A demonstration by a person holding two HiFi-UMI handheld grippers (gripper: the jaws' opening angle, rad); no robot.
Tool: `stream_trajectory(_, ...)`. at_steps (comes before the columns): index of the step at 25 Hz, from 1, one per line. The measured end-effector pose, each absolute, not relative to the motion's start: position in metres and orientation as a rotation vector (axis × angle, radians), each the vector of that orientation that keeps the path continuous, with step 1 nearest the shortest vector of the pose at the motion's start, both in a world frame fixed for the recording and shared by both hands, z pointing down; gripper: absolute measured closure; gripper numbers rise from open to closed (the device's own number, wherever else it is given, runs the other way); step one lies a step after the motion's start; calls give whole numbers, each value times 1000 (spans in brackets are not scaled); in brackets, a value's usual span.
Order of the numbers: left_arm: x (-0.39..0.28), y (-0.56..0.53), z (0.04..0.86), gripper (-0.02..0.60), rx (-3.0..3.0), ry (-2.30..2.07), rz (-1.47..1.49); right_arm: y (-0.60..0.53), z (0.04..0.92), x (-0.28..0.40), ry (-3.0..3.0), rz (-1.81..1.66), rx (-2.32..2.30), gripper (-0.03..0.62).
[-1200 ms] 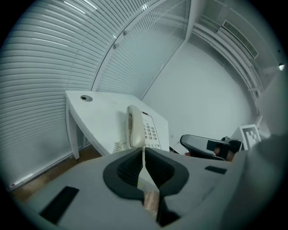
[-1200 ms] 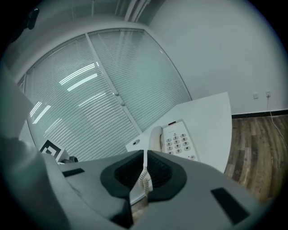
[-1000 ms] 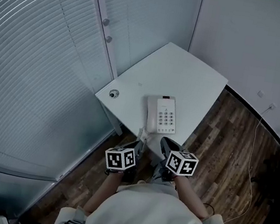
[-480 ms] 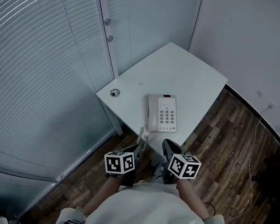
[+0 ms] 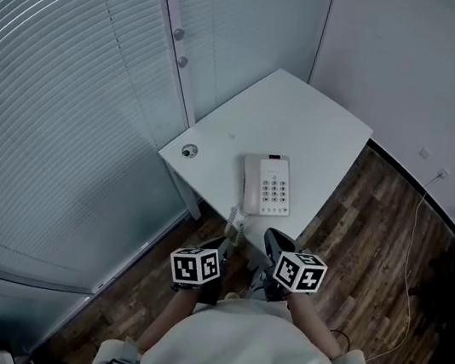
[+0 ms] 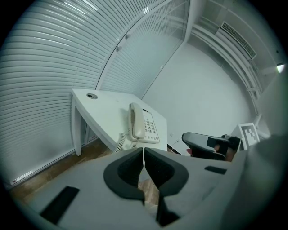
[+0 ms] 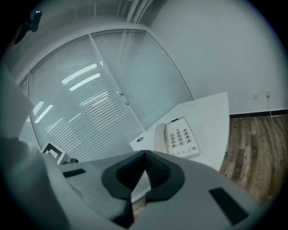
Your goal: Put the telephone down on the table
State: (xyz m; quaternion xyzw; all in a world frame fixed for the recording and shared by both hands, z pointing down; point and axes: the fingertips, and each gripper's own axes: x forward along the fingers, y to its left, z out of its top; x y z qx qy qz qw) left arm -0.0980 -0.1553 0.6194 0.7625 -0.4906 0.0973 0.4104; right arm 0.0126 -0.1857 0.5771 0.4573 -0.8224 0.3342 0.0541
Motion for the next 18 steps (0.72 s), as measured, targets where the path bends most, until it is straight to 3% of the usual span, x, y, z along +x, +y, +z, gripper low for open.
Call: stream_trajectory(18, -97, -165, 635, 551, 1911, -1229, 227, -191, 587, 11, -2497, 1000, 1374, 574)
